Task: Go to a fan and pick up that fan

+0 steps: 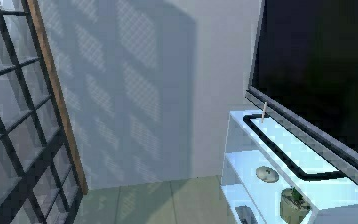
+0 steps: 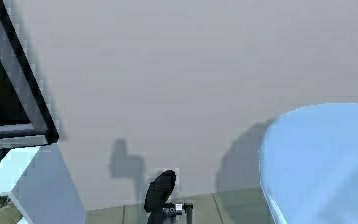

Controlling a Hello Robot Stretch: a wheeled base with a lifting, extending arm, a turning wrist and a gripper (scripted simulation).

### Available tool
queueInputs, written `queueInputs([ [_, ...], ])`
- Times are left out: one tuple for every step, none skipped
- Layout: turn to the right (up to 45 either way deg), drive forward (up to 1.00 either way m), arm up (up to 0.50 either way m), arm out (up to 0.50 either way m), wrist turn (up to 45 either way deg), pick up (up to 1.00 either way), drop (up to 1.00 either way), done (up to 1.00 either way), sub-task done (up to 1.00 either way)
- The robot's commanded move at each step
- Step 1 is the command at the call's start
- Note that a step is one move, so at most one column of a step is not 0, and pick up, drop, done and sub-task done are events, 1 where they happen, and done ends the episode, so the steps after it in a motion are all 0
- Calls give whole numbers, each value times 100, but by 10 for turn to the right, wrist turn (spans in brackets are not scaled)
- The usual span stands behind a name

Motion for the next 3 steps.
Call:
queueInputs([
  [0,0,0,0,450,0,0,0,0],
  [0,0,0,0,390,0,0,0,0],
  [0,0,0,0,0,100,0,0,0],
])
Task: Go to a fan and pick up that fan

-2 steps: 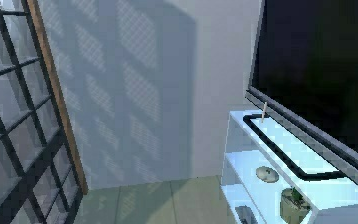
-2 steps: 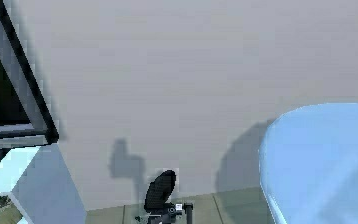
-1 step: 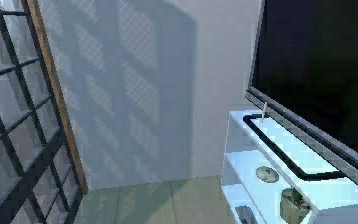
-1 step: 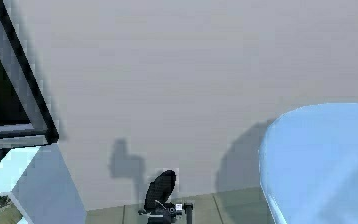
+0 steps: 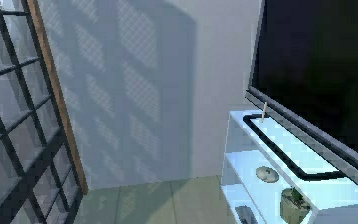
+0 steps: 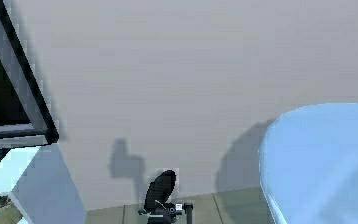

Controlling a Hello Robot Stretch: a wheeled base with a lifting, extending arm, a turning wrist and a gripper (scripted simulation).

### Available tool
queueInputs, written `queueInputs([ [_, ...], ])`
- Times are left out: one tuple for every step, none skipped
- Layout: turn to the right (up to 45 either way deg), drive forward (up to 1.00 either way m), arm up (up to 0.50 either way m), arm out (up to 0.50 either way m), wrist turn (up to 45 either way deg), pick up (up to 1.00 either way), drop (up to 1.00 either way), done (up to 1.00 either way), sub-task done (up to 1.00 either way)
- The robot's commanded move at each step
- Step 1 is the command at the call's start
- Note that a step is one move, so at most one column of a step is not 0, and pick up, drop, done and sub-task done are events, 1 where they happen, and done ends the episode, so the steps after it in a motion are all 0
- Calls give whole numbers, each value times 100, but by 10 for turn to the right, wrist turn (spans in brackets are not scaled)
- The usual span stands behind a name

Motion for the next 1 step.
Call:
queueInputs([
  [0,0,10,0,0,0,0,0,0],
])
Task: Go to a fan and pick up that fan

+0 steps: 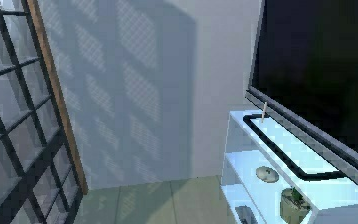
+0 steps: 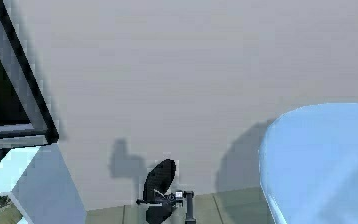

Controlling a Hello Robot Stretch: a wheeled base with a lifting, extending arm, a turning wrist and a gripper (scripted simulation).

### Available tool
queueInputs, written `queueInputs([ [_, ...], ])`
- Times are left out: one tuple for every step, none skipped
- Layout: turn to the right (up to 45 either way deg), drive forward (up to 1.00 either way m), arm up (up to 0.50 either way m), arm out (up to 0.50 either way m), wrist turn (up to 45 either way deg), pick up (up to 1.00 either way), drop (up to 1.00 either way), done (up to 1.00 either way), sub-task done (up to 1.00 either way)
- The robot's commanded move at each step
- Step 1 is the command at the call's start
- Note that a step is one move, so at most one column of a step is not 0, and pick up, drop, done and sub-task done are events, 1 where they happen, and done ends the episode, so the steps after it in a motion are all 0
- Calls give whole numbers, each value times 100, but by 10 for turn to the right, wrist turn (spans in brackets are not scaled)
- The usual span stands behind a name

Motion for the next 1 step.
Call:
queueInputs([
  [0,0,0,0,0,0,0,100,0],
])
